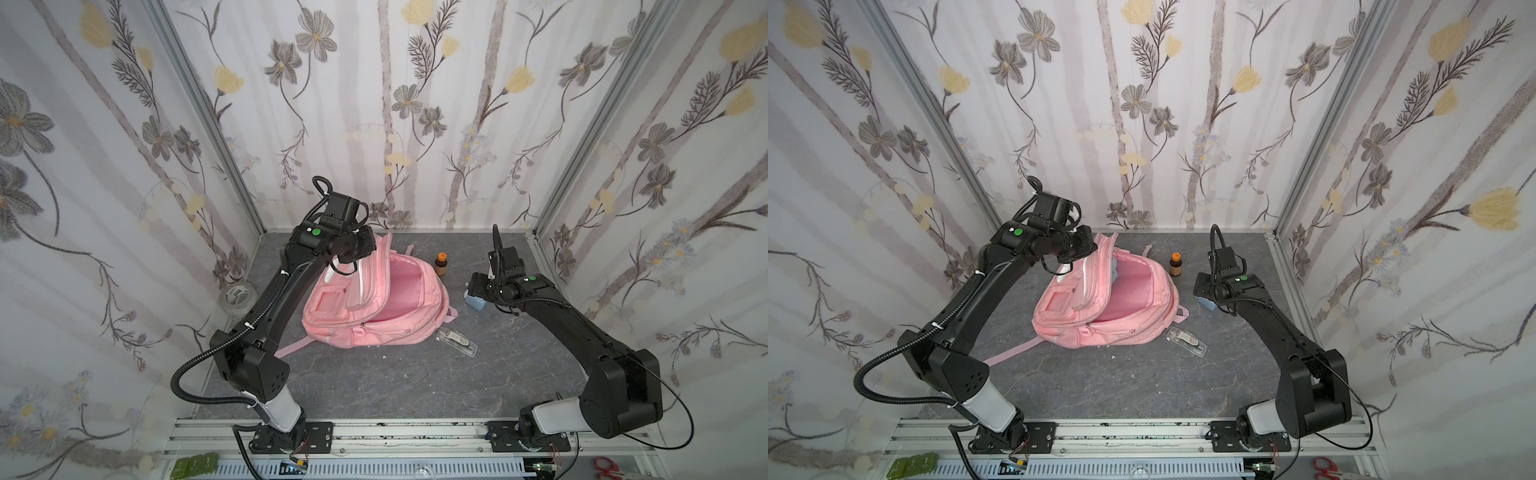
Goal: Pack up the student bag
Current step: 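Move the right gripper to the light-blue pencil sharpener and grasp it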
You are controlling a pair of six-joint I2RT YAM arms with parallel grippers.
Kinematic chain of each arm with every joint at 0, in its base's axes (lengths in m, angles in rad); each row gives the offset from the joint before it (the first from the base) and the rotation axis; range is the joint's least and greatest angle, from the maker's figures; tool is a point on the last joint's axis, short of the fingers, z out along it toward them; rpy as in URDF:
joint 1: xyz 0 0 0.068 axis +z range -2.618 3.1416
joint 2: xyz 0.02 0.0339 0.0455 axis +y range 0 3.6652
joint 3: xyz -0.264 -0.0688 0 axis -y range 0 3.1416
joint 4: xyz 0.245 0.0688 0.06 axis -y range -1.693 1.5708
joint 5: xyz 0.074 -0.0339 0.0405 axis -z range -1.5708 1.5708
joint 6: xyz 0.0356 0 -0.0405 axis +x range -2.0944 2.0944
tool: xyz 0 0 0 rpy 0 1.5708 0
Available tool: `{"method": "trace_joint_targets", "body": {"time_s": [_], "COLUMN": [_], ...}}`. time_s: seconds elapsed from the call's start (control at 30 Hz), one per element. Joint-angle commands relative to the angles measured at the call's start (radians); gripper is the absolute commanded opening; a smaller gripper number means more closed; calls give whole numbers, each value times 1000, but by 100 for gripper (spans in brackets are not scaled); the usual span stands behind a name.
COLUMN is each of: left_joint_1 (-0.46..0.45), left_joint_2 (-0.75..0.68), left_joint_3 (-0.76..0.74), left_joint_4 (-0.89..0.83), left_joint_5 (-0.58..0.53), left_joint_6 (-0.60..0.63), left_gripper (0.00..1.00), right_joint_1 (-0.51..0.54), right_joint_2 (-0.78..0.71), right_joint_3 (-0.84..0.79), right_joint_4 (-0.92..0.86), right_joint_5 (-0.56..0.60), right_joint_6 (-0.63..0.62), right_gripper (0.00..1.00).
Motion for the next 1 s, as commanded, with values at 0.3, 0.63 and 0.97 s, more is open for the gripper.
{"method": "trace_joint_targets", "body": {"time_s": [0.3, 0.63, 0.97], "left_joint_1": [2, 3, 2], "left_joint_2": [-12, -45, -75], "left_joint_3": [-33, -62, -102], "left_joint_4": [54, 48, 49], "left_joint_5": [11, 13, 13], "left_joint_6": [5, -10, -21], "left_gripper": [0, 0, 0], "right_joint_1": [-11, -55, -82], "right_joint_2": [181, 348, 443], "right_joint_3": [54, 148, 196], "right_joint_4": [94, 154, 153], "right_joint_5": [90, 60, 31], "right_joint_6": [79, 116, 99], "right_gripper": [100, 92, 82]}}
